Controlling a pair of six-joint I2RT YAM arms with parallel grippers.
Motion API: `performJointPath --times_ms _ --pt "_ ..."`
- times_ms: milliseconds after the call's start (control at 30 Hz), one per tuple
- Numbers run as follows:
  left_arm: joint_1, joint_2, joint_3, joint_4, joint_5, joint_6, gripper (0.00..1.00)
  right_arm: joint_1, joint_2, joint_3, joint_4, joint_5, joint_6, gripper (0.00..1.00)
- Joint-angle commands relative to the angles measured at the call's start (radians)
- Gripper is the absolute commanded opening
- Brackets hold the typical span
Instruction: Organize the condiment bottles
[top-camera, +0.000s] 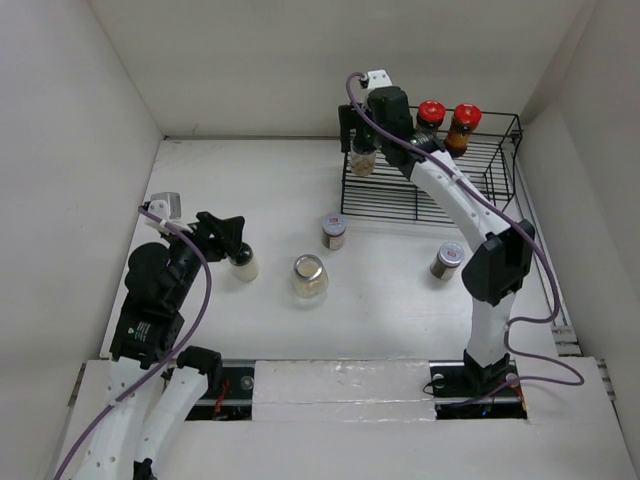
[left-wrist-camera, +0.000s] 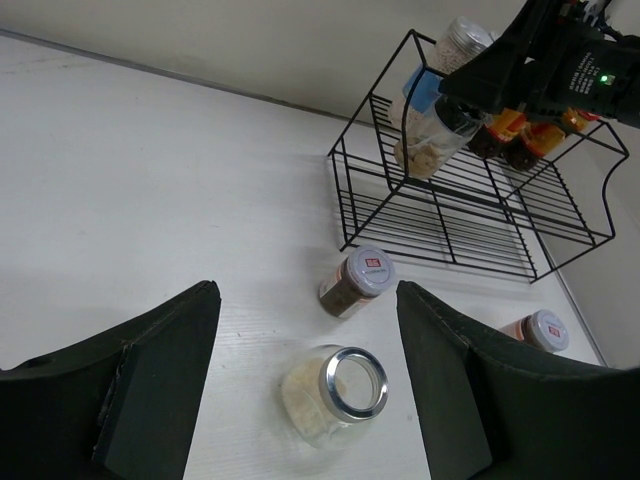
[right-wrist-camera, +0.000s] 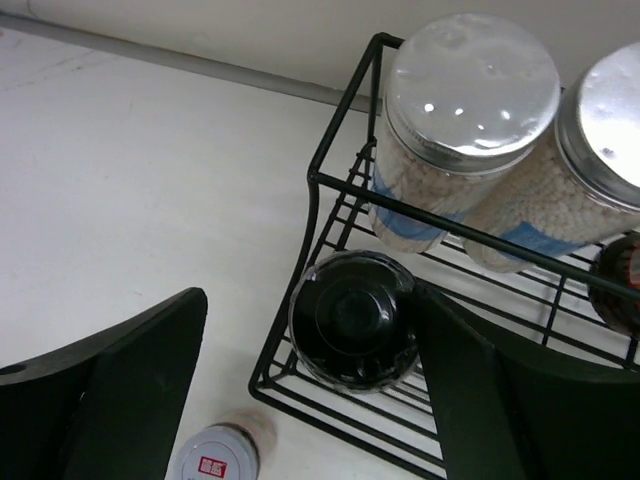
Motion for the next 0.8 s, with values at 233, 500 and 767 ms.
performJointPath --times_ms 233,500,767 --pt "0.003 0.013 0.015 0.033 -0.003 0.015 0.69 0.169 -0.451 -0.548 0.272 0.159 -0.105 0.88" --pt "0.003 0.034 0.005 0.033 -0.018 0.015 0.66 0.392 -0.649 -1.117 0.616 -0.081 -0.033 0.91" --pt "0.003 0.056 0.005 0.023 -0.021 0.006 0.69 0.51 -0.456 -1.043 0.549 -0.075 -0.104 1.0"
